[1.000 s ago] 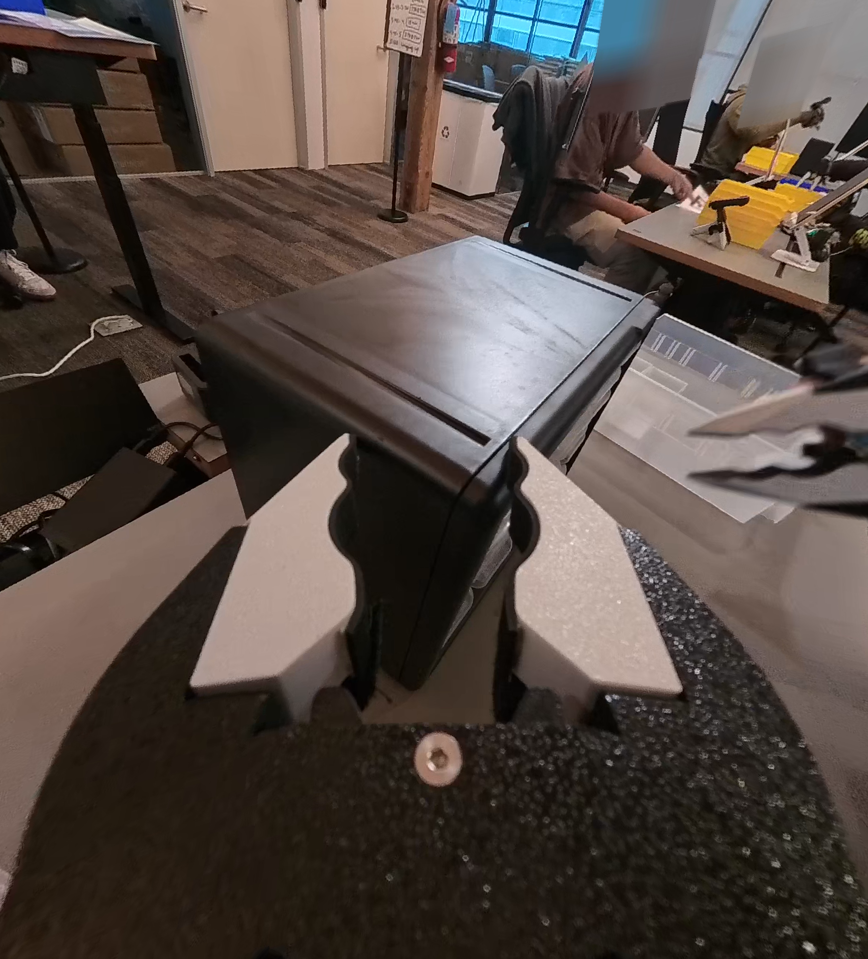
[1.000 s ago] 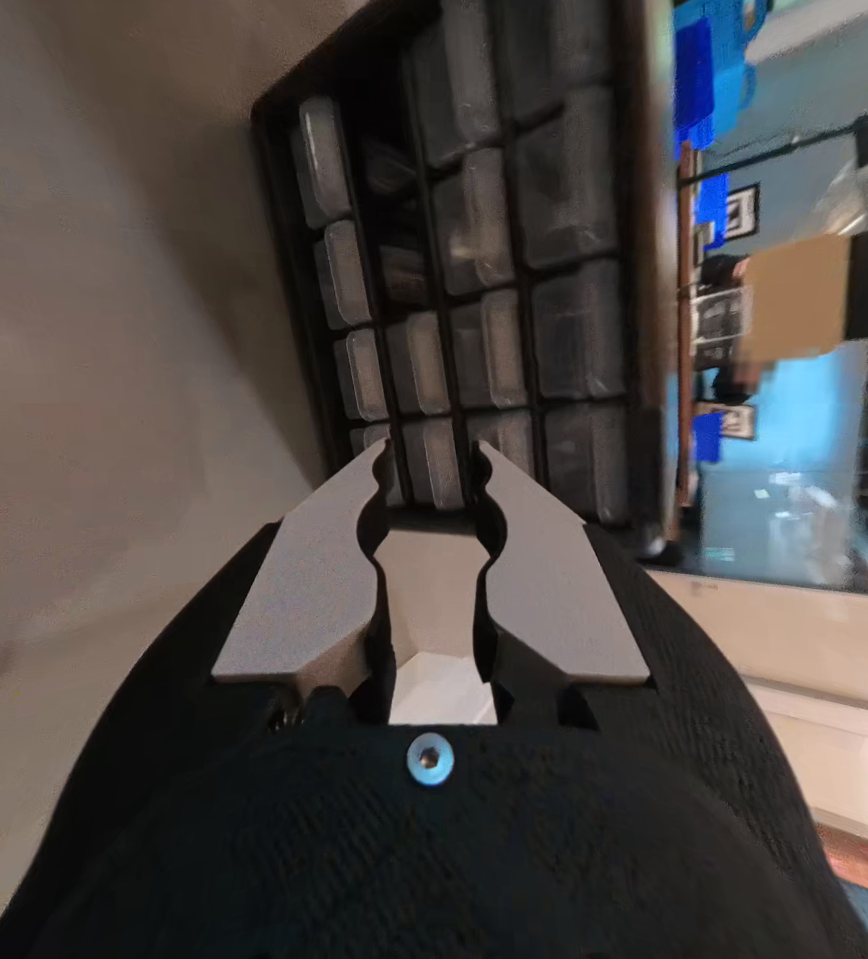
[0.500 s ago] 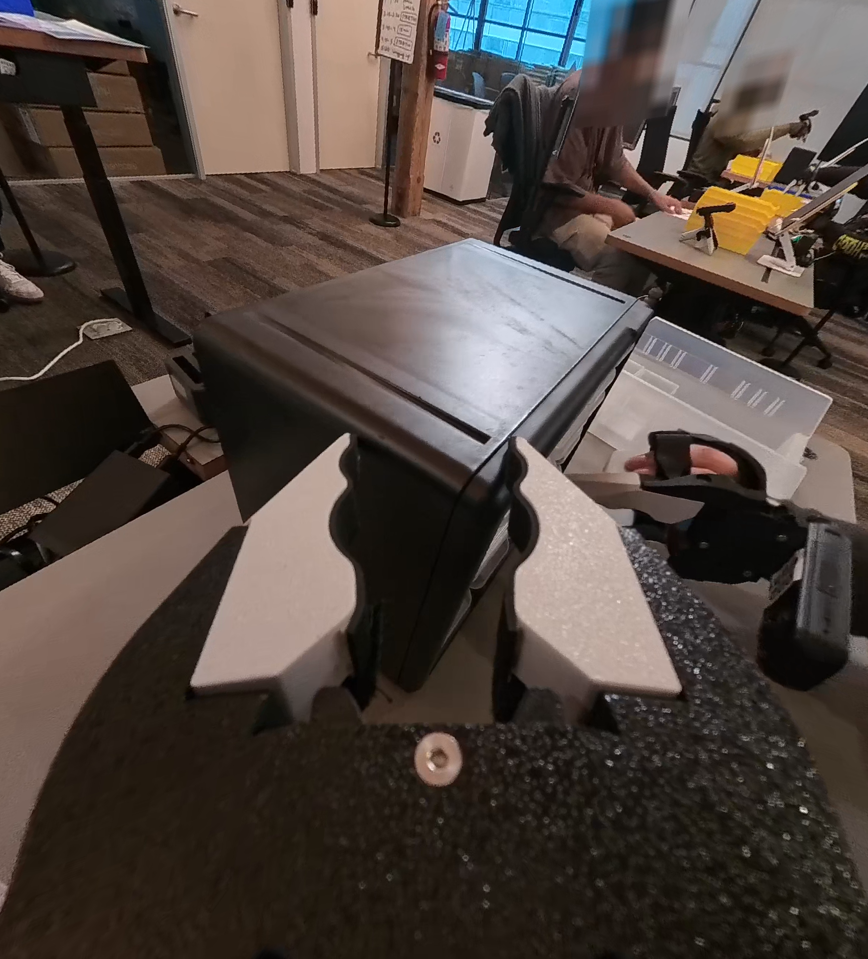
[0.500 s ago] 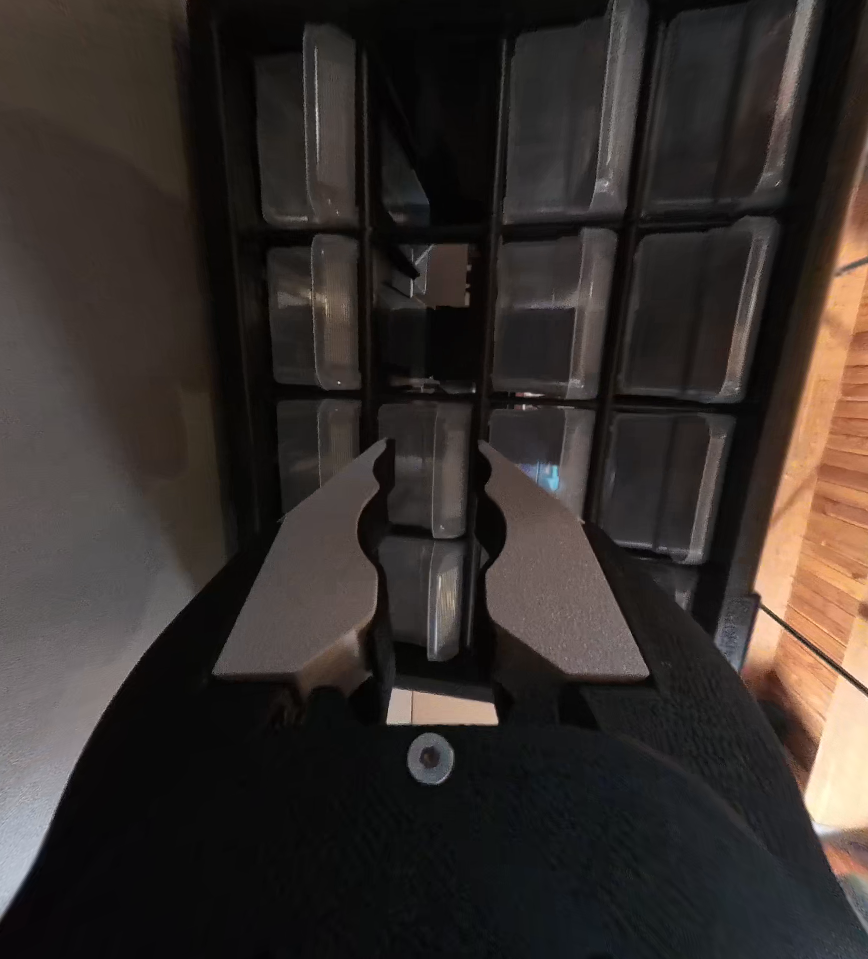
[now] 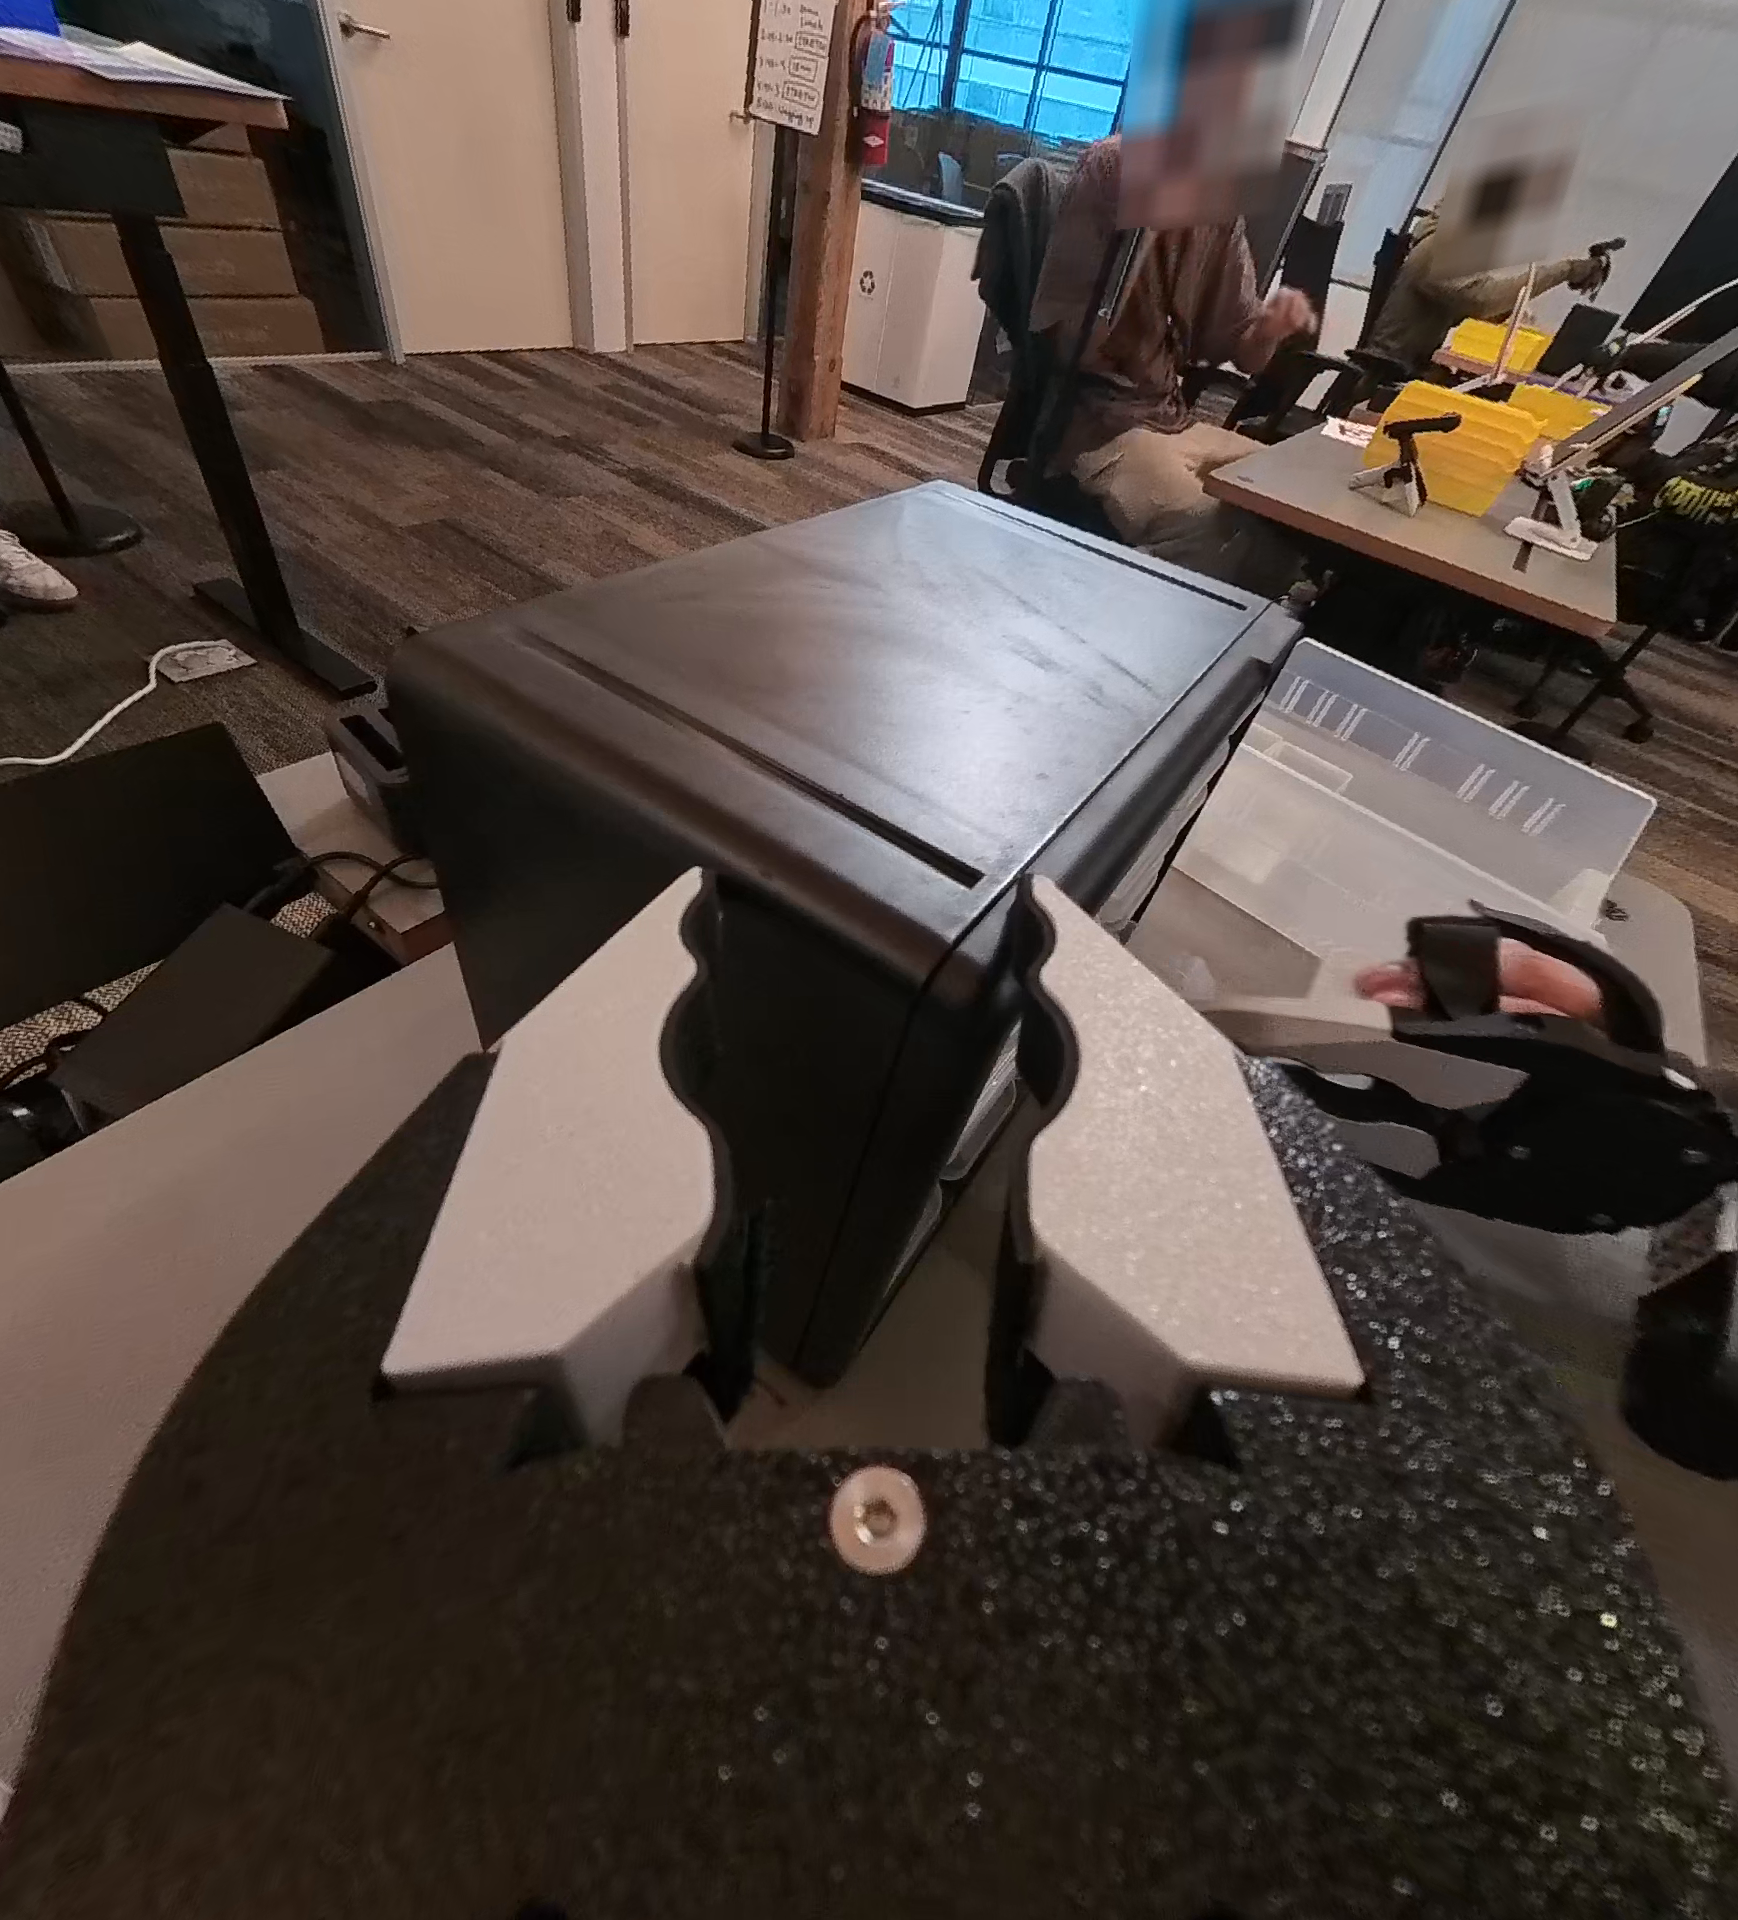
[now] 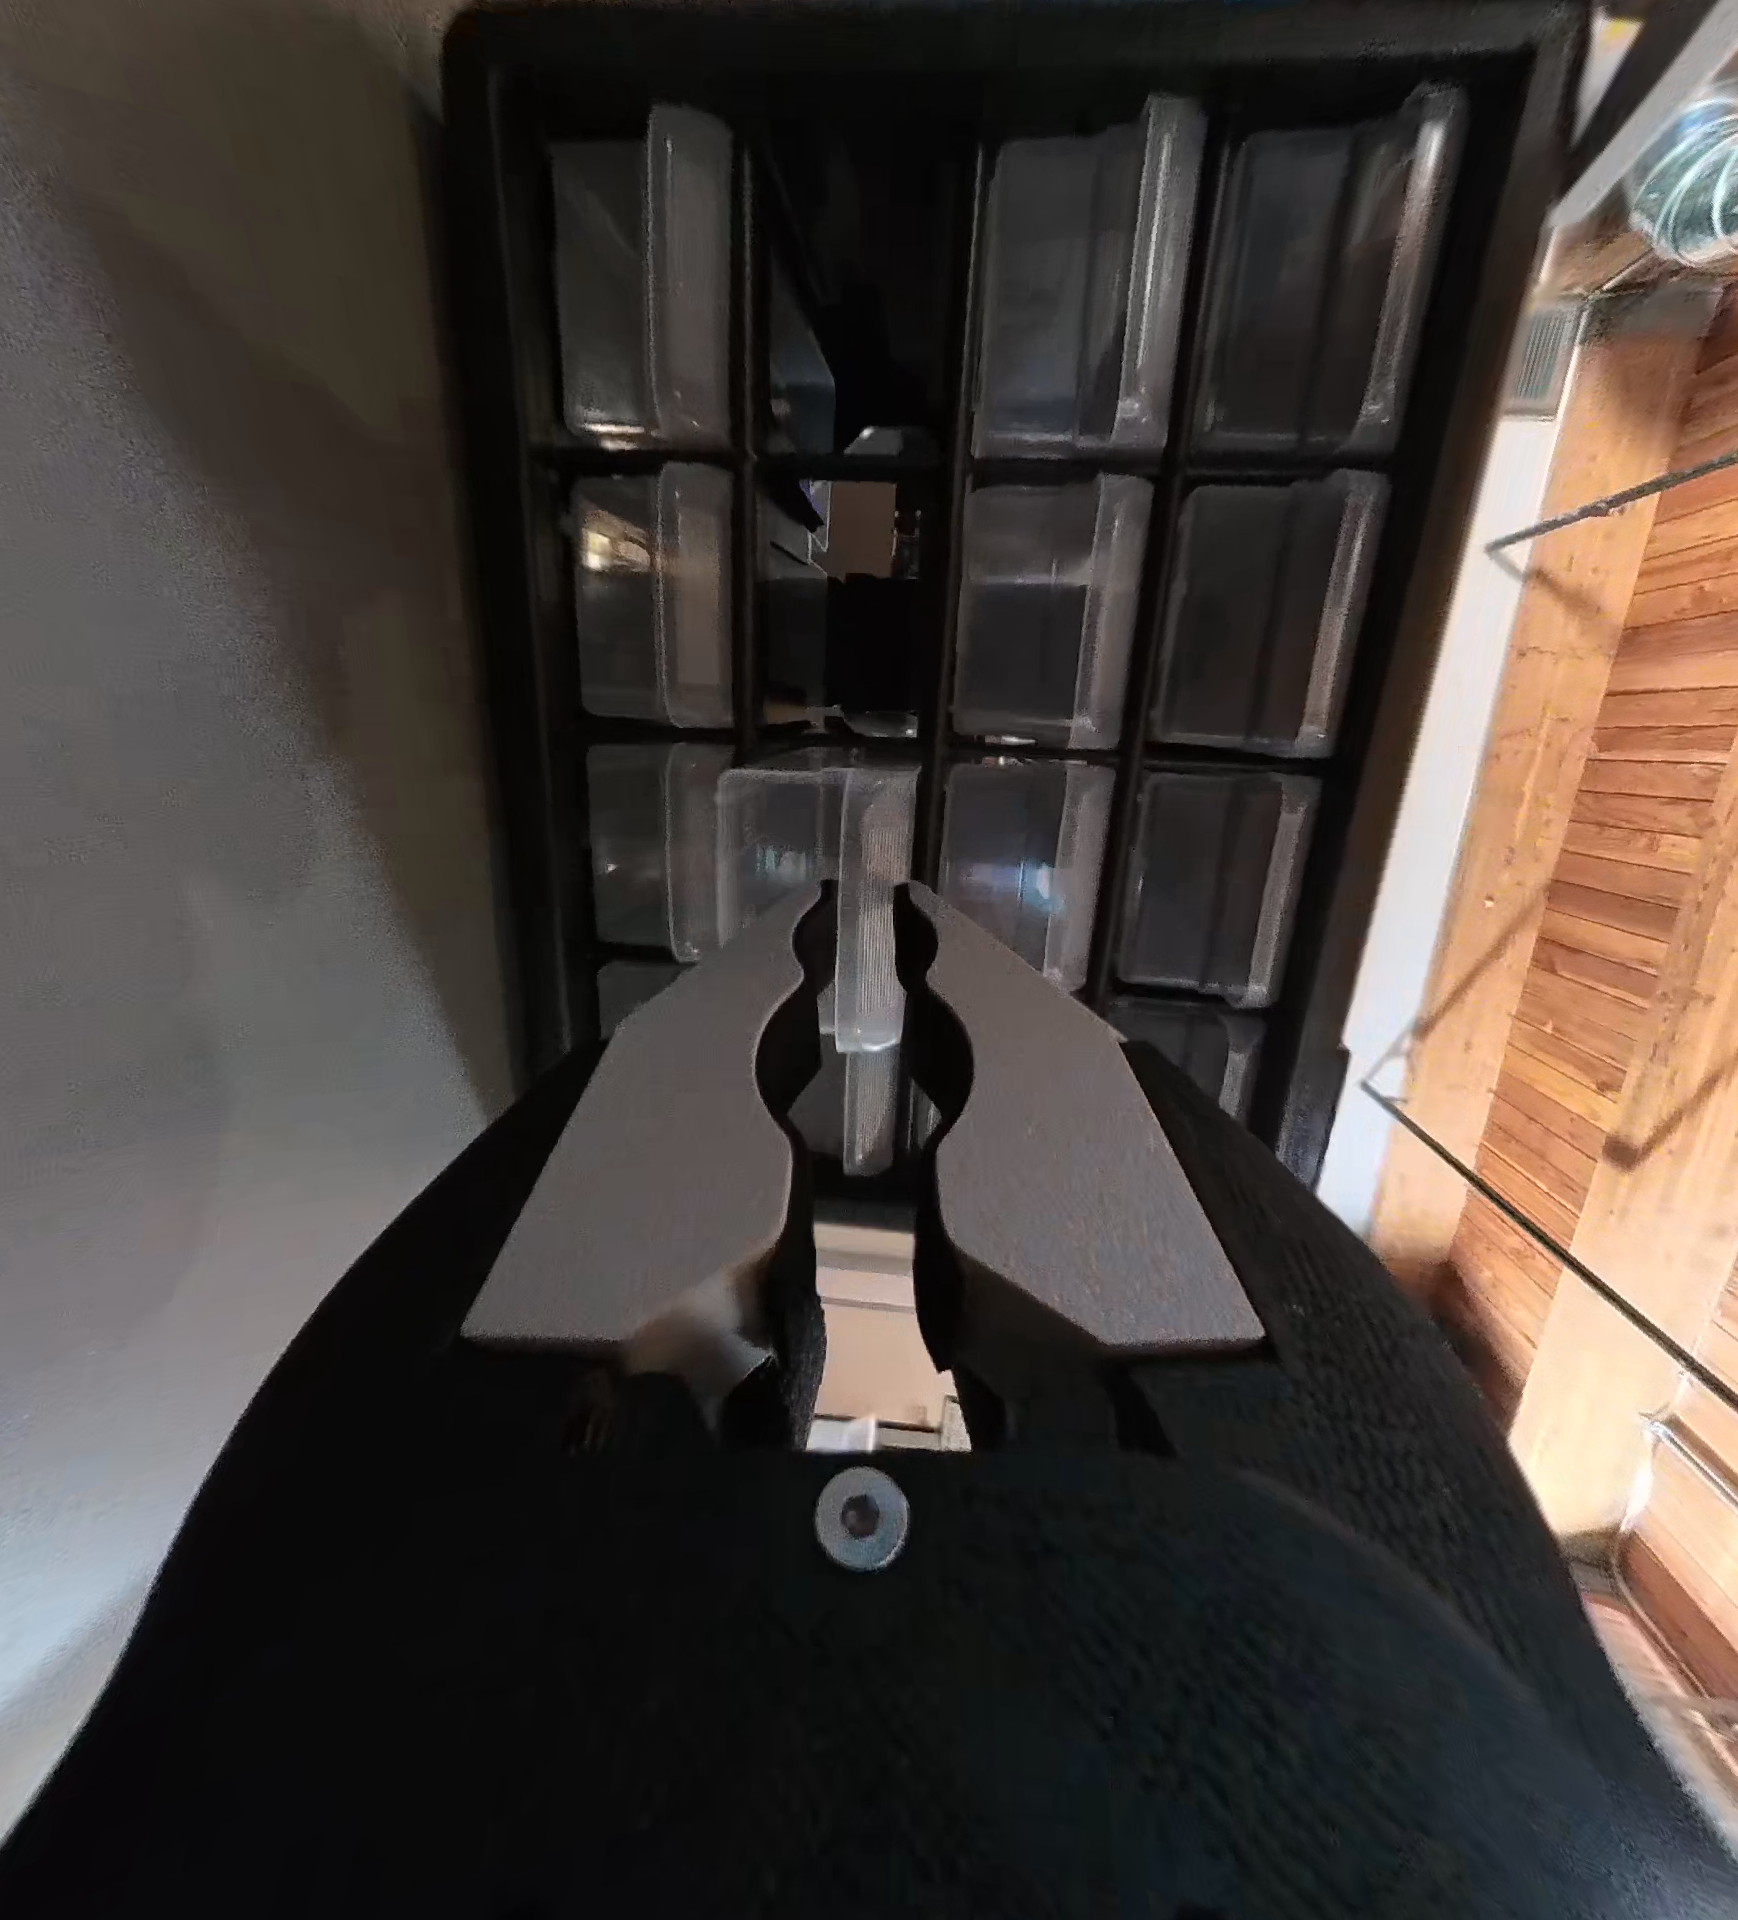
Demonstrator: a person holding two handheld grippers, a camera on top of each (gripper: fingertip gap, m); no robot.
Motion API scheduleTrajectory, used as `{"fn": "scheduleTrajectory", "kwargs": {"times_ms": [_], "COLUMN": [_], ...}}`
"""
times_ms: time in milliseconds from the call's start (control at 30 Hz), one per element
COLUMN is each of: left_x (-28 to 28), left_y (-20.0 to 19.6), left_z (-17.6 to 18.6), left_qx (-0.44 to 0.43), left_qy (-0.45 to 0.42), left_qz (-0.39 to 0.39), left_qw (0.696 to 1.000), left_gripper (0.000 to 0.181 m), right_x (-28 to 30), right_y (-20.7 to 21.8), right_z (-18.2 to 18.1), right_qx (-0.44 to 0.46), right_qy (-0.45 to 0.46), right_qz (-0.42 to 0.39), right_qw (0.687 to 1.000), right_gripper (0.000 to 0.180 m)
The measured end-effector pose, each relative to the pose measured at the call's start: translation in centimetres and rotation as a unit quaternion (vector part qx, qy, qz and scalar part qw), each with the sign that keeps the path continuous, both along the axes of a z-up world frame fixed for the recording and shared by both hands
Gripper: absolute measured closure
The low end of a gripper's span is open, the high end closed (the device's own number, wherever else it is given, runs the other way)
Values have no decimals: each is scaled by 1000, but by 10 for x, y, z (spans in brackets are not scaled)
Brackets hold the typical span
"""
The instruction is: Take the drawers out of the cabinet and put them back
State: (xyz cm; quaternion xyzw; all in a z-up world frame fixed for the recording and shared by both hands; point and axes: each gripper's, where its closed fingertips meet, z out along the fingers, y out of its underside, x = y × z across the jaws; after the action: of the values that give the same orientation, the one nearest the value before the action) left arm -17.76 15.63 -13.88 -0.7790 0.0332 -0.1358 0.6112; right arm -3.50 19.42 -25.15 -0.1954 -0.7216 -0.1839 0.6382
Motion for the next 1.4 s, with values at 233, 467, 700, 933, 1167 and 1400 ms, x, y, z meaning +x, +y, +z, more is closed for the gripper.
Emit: {"fn": "scheduleTrajectory", "kwargs": {"times_ms": [233, 467, 700, 933, 1167, 1400], "left_x": [0, 0, 0, 0, 0, 0], "left_y": [0, -1, -2, -1, -1, -1], "left_z": [0, 0, 0, 0, 0, 0], "left_qx": [1, 1, 2, 0, -3, -4], "left_qy": [-1, -5, -10, -6, -4, -3], "left_qz": [0, -3, -8, -5, -2, 0], "left_qw": [1000, 1000, 1000, 1000, 1000, 1000], "left_gripper": [126, 126, 126, 126, 126, 126], "right_x": [27, 39, 42, 30, 15, 28], "right_y": [-28, -6, -19, 24, 30, 16], "right_z": [12, 13, 15, 13, -20, -27], "right_qx": [-135, -476, -495, -632, -696, -654], "right_qy": [67, 176, 134, 181, 106, 33], "right_qz": [30, -16, 11, -131, -243, -306], "right_qw": [988, 862, 858, 742, 668, 691], "right_gripper": [147, 118, 118, 119, 129, 169]}}
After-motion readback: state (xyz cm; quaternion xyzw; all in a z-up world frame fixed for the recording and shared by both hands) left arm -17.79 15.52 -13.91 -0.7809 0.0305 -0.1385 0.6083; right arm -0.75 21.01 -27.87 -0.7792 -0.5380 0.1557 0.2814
